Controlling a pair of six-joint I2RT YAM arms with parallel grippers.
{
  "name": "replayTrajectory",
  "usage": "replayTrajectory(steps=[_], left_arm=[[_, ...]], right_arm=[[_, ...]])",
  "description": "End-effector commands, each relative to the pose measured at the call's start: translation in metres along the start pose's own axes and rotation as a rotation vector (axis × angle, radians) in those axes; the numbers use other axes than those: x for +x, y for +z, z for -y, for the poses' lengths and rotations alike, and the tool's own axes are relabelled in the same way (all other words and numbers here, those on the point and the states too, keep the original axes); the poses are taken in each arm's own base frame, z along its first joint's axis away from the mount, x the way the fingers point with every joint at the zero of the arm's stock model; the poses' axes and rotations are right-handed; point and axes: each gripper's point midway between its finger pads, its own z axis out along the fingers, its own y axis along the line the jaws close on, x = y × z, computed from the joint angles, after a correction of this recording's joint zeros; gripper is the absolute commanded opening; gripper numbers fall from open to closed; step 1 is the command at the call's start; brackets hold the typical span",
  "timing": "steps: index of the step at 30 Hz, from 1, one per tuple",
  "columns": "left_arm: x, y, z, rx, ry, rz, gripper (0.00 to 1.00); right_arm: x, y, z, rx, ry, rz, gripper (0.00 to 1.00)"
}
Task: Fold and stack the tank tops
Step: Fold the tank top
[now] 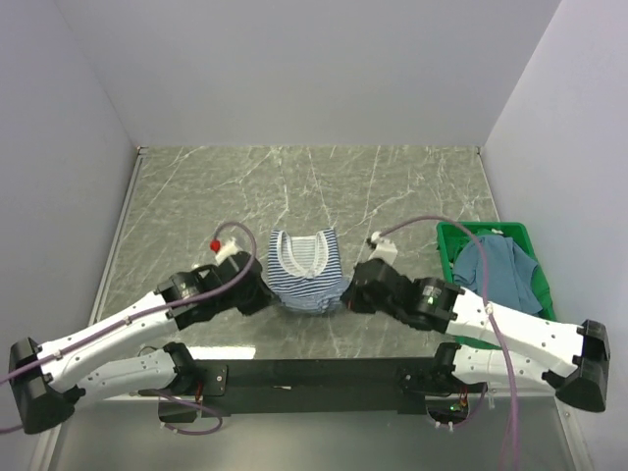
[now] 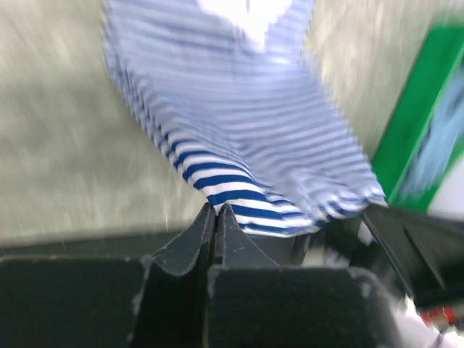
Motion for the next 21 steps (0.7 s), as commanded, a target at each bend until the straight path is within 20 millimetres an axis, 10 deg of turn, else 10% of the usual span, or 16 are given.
replayTrajectory(steps=[1, 11, 21], left_arm=[[-0.039, 0.008, 0.012, 0.015, 0.050, 0.072, 0.00], [-0.166, 0.054, 0.039, 0.006, 0.009, 0.246, 0.00], [-0.262, 0.178, 0.005, -0.038, -0.109, 0.249, 0.01]], right_arm=[[-0.039, 0.005, 0.001, 0.010, -0.041, 0.063, 0.00], [-0.143, 0.074, -0.013, -0.019, -0.065, 0.104, 0.00], [-0.225, 0.198, 0.019, 0.061, -0.003, 0.027, 0.02]])
